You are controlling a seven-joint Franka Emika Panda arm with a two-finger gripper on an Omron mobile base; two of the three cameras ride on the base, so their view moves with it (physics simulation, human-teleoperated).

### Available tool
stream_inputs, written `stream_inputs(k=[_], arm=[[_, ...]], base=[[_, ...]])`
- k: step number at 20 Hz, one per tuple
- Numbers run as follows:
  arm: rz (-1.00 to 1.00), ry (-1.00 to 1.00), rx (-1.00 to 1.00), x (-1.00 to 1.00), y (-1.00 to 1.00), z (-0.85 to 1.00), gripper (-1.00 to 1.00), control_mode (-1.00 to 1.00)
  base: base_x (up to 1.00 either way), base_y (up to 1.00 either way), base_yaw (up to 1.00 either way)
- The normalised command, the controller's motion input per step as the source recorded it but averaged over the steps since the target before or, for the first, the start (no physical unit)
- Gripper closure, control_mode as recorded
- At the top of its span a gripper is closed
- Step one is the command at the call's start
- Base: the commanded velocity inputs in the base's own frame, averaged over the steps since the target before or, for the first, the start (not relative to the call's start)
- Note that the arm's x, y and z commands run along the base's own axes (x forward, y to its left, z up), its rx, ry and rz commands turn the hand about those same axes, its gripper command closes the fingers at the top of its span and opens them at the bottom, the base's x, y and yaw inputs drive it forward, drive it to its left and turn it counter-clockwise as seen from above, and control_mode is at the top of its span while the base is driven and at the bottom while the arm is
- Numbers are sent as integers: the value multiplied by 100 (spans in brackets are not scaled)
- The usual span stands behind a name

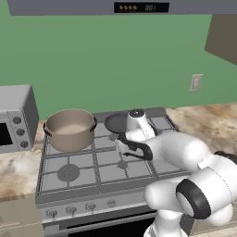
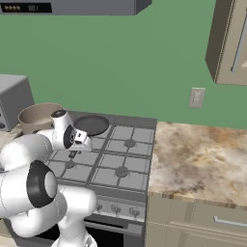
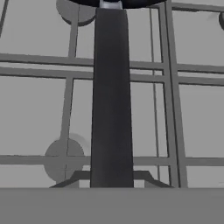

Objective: Move the pot and pan from the stove into the sink.

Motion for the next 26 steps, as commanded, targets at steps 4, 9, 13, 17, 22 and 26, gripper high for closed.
stream_inputs(k=[4, 9, 13, 17, 22, 26], arm=[[-8, 10, 0, -25, -5, 75, 100, -100], [-4, 4, 1, -50, -25, 63, 100, -100], [0, 0, 4, -69, -28, 55, 100, -100], [0, 0, 5, -73, -23, 53, 100, -100], [0, -2, 5, -82, -22, 46, 100, -100], [0, 0, 5, -82, -19, 40, 100, -100]], base=[[0, 0, 0], [0, 0, 0], [0, 0, 0], [0, 0, 0], [0, 0, 0], [0, 0, 0]])
